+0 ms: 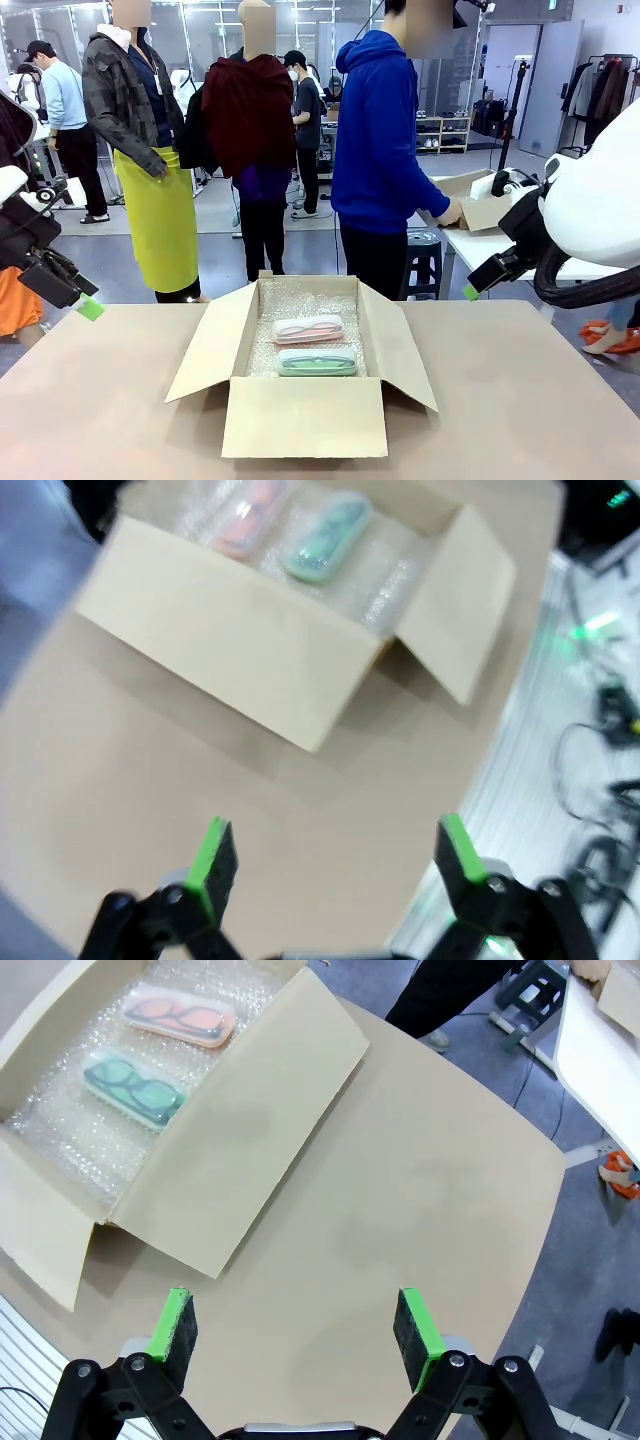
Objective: Pack the glasses set securely to prepare it for shipping.
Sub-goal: Position the Package Box on the left side of the table.
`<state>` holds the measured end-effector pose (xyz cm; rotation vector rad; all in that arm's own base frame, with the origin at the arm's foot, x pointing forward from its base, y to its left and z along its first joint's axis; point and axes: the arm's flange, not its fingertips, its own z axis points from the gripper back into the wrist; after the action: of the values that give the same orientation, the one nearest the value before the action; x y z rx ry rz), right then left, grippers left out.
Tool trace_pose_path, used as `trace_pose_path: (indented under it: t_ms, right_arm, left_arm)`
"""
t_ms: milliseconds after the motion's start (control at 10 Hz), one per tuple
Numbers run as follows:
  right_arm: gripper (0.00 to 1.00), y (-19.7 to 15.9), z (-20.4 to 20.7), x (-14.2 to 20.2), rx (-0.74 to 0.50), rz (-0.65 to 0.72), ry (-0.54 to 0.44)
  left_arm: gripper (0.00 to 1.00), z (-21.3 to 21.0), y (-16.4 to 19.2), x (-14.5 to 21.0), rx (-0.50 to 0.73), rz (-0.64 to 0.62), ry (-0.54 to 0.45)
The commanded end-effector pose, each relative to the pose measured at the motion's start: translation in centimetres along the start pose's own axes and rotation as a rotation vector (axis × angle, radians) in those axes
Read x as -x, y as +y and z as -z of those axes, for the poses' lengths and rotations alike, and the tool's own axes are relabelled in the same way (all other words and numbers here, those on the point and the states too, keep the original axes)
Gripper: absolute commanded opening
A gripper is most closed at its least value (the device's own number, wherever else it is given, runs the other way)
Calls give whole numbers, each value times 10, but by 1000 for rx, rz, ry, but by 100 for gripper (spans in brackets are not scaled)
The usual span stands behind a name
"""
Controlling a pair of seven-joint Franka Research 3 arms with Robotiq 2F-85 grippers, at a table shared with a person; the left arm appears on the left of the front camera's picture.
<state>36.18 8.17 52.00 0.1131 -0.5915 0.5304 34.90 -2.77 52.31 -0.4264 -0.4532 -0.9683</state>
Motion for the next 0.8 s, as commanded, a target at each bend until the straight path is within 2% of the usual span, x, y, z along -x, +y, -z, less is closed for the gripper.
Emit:
trace_pose_path:
  t_ms: [0, 200, 300, 600, 700]
  right_arm:
    - [100, 3, 0, -1, 7, 19, 3]
    - [100, 3, 0, -1, 7, 19, 3]
    - [100, 3, 0, -1, 7, 19, 3]
    - [100, 3, 0, -1, 7, 19, 3]
    - [100, 3, 0, -1, 7, 19, 3]
  left_arm:
    - [100, -29, 22, -26, 195, -203, 67]
    - [100, -33, 67, -33, 383, -433, 97]
    - [100, -24, 84, -31, 480, -497, 124]
    - [100, 27, 137, -14, 683, -760, 160]
    - [100, 48, 149, -7, 722, -836, 135]
